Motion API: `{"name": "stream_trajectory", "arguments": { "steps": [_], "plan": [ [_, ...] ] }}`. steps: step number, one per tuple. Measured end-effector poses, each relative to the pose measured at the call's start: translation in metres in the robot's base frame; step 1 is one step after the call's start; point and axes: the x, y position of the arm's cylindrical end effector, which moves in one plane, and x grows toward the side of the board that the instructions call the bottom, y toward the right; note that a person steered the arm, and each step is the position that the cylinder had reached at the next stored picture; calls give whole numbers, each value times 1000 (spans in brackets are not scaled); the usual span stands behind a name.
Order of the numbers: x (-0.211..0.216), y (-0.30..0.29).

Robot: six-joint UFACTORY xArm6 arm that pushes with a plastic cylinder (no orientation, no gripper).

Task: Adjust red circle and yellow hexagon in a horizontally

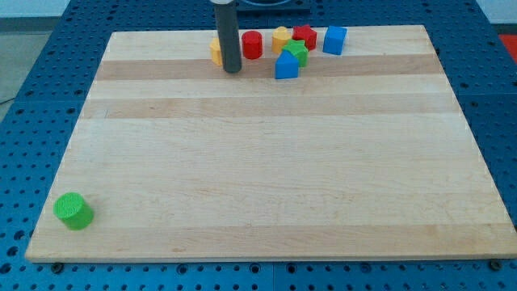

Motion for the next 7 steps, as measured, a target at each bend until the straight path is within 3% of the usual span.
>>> {"name": "stream_trajectory", "arguments": {
  "steps": [4, 7],
  "plan": [
    [7, 92],
    [1, 35]
  ]
}}
